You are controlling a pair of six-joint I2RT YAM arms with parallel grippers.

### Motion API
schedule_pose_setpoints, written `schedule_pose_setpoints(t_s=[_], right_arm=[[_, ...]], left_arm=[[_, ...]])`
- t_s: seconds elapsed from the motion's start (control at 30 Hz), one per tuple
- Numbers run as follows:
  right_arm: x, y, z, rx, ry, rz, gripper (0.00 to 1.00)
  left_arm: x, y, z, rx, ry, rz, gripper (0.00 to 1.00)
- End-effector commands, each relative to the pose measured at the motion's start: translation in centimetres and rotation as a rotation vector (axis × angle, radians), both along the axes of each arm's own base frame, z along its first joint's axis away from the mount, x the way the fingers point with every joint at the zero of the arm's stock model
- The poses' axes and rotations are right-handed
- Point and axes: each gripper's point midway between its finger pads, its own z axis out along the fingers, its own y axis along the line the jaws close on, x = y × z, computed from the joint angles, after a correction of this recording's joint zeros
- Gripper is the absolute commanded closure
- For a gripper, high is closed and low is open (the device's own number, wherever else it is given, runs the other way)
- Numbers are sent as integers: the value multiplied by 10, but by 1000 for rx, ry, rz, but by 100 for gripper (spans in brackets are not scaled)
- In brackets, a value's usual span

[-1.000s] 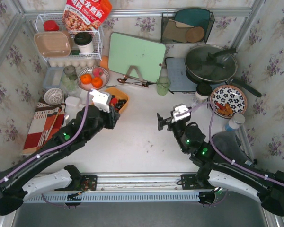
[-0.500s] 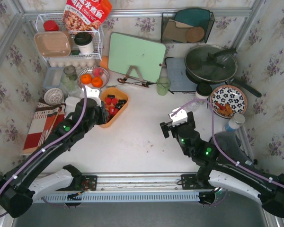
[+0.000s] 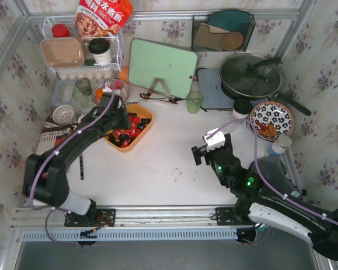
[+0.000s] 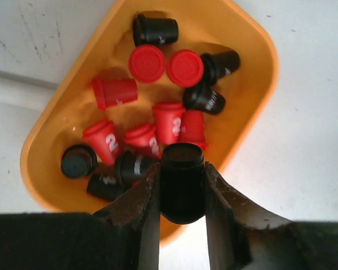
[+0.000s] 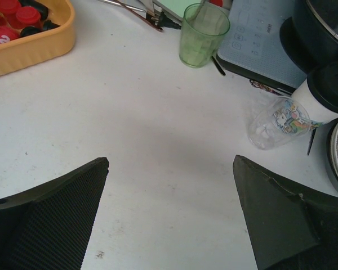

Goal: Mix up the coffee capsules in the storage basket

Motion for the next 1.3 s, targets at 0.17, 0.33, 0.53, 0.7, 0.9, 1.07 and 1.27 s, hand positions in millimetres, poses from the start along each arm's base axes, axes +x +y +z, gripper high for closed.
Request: schedule_pose_setpoints(t_s=[0.17,0.33,0.53,0.7,0.9,1.07,1.27], right_arm=[[-4,-1,15,71,-27,12,0],[-5,-1,17,79,-31,14,0],[-5,0,16,82,-31,19,0],[-4,1,15,78,-31,22,0],[-5,1,15,76,-31,22,0],[-4,1,14,73,-30,23,0],[-4,1,13,69,-29,23,0]], left_arm=[[42,-12,-59,-23,160,-39,100],[45,-13,-67,-24,171,-33,100],[45,8,-73,80,168,11,98],[43,10,-81,100,197,14,86],[43,12,-79,96,187,33,52],[45,11,-59,74,122,35,34],[35,15,-26,49,39,43,30]])
